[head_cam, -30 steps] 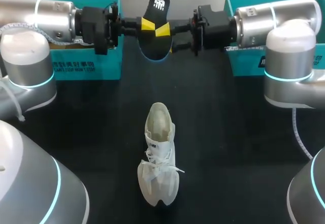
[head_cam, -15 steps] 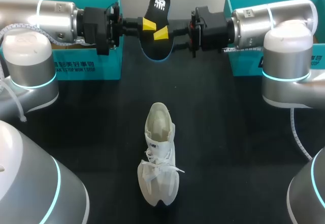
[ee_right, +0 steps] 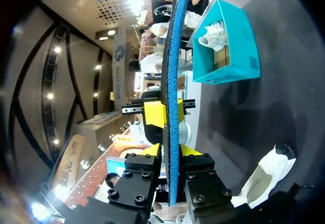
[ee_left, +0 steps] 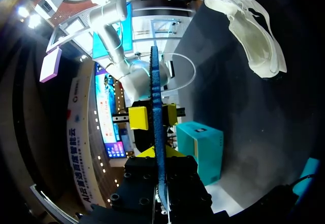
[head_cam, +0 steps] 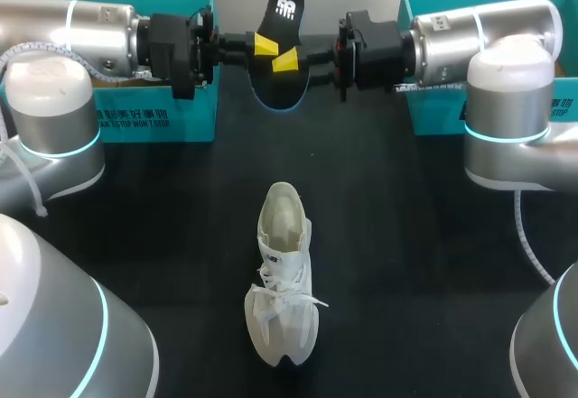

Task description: Take the shoe out of the shoebox, open the shoe tongue, remove and reinsert the insole, then place the shoe into the shoebox

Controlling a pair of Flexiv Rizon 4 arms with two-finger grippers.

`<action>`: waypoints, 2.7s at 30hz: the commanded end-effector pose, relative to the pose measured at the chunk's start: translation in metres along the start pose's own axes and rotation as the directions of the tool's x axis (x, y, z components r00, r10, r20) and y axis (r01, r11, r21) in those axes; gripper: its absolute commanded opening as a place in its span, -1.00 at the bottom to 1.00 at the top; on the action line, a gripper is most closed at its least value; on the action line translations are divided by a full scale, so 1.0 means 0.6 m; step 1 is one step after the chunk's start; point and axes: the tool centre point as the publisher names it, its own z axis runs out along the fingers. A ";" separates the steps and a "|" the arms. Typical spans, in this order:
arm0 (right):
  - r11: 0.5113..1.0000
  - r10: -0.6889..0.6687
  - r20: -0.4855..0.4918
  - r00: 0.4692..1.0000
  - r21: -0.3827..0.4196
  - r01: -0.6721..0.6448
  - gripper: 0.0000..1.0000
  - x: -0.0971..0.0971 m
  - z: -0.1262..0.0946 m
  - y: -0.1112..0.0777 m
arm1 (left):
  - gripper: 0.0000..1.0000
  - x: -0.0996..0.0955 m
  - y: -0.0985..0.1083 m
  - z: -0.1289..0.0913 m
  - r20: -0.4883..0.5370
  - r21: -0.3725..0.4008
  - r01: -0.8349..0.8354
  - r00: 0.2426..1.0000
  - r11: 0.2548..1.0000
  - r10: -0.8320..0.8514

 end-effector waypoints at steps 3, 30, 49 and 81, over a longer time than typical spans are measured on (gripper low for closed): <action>1.000 0.000 0.005 1.000 0.001 0.000 -0.63 0.000 0.002 0.002 | -1.00 0.002 0.000 -0.001 0.007 0.001 -0.001 1.000 1.000 0.001; 1.000 -0.008 0.003 1.000 -0.012 0.008 -1.00 -0.004 0.004 0.004 | 1.00 0.004 -0.010 0.000 0.005 0.016 0.039 0.999 0.999 -0.039; 0.989 -0.133 0.143 0.981 -0.051 0.141 -1.00 -0.016 -0.011 0.012 | 1.00 0.051 -0.071 -0.081 -0.302 -0.229 0.501 0.779 0.835 -0.550; 0.920 -0.332 0.322 0.887 -0.099 0.380 -1.00 -0.061 -0.038 0.034 | 1.00 0.084 -0.134 -0.120 -0.191 -0.699 0.619 0.321 0.358 -0.928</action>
